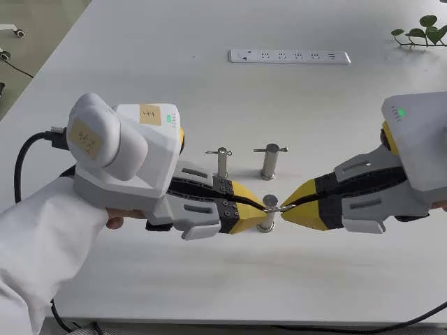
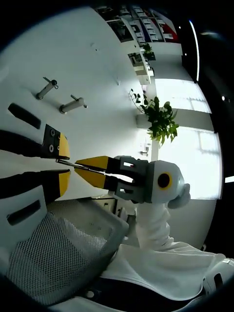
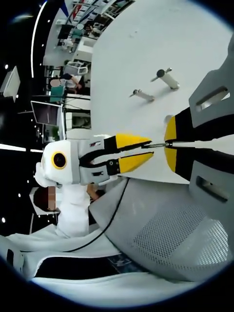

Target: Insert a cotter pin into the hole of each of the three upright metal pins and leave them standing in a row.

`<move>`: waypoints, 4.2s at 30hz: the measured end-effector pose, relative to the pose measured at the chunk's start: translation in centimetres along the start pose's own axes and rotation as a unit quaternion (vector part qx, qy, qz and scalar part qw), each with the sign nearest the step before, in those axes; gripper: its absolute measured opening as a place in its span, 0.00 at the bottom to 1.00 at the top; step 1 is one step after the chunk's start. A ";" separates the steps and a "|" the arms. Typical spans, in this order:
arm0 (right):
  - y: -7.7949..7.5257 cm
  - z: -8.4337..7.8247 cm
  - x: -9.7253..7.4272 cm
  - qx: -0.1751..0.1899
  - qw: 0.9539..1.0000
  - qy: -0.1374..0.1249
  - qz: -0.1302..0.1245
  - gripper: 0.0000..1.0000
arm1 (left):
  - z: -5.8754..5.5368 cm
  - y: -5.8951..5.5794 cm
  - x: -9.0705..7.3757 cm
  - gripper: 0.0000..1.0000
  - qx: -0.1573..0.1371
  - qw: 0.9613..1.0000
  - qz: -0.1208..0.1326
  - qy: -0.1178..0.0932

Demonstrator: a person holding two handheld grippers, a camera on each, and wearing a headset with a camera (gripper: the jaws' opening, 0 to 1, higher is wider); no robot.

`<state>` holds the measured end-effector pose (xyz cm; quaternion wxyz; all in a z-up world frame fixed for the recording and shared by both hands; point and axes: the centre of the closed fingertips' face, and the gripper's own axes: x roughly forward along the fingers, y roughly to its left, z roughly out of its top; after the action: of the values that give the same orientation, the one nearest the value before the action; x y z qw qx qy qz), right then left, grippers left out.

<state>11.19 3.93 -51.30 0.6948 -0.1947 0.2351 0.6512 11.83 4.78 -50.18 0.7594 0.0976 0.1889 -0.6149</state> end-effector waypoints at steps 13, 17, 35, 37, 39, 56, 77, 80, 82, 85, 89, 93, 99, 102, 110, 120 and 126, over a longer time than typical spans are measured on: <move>-3.1 -3.4 -1.3 0.011 0.998 0.006 -0.059 0.00 | -2.2 2.2 2.3 0.41 -0.022 0.998 0.049 0.009; -3.4 -4.4 -1.2 0.024 0.998 0.008 -0.062 0.00 | -3.2 2.6 3.2 0.41 -0.035 0.997 0.060 0.014; -3.7 -5.6 -0.1 0.039 0.998 0.012 -0.056 0.00 | -6.2 4.0 5.1 0.20 -0.063 0.994 0.077 0.048; -3.9 -5.6 -0.1 0.036 0.997 0.012 -0.062 0.00 | -6.3 4.2 5.1 0.17 -0.064 0.994 0.079 0.050; -3.8 -5.4 -0.1 0.036 0.998 0.008 -0.059 0.00 | -6.6 4.3 5.2 0.16 -0.063 0.993 0.079 0.056; -4.6 -5.9 1.1 0.021 0.998 0.029 -0.051 0.00 | -6.8 4.4 5.5 0.11 -0.051 0.993 0.078 0.071; -3.5 -5.0 1.5 -0.036 0.998 0.050 -0.030 0.00 | -7.2 4.2 5.3 0.11 -0.055 0.992 0.080 0.075; -3.8 -5.1 1.9 -0.038 0.998 0.051 -0.030 0.00 | -7.1 4.1 5.4 0.11 -0.055 0.993 0.078 0.074; -3.7 -4.9 2.1 -0.038 0.998 0.051 -0.030 0.00 | -7.1 4.0 5.4 0.11 -0.057 0.993 0.077 0.073; -3.7 -4.7 2.4 -0.045 0.997 0.052 -0.027 0.00 | -7.1 4.0 5.5 0.11 -0.055 0.993 0.076 0.072; -3.5 -4.5 2.7 -0.056 0.997 0.057 -0.021 0.00 | -7.0 4.0 5.6 0.11 -0.055 0.993 0.074 0.072; -3.7 -4.7 2.9 -0.091 0.993 0.074 -0.012 0.00 | -7.0 3.9 5.7 0.11 -0.057 0.993 0.073 0.073; -3.9 -4.8 3.1 -0.114 0.990 0.089 -0.001 0.00 | -7.0 3.9 5.8 0.11 -0.053 0.993 0.071 0.074; -4.0 -4.8 3.1 -0.124 0.988 0.094 0.004 0.00 | -6.9 3.9 5.8 0.11 -0.050 0.993 0.071 0.075; -4.4 -4.8 3.3 -0.136 0.985 0.106 0.012 0.00 | -7.0 3.8 5.8 0.11 -0.043 0.993 0.071 0.079; -4.7 -4.4 2.9 -0.098 0.991 0.090 -0.013 0.22 | -6.7 4.4 5.4 0.21 -0.049 0.992 0.092 0.064; -5.2 -3.8 2.6 -0.024 0.997 0.049 -0.049 0.33 | -6.2 4.3 4.4 0.45 -0.054 0.994 0.085 0.051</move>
<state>16.22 3.44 -56.08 0.7087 -0.2539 0.2433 0.6117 15.71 4.15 -58.01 0.8026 0.1033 0.2518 -0.5308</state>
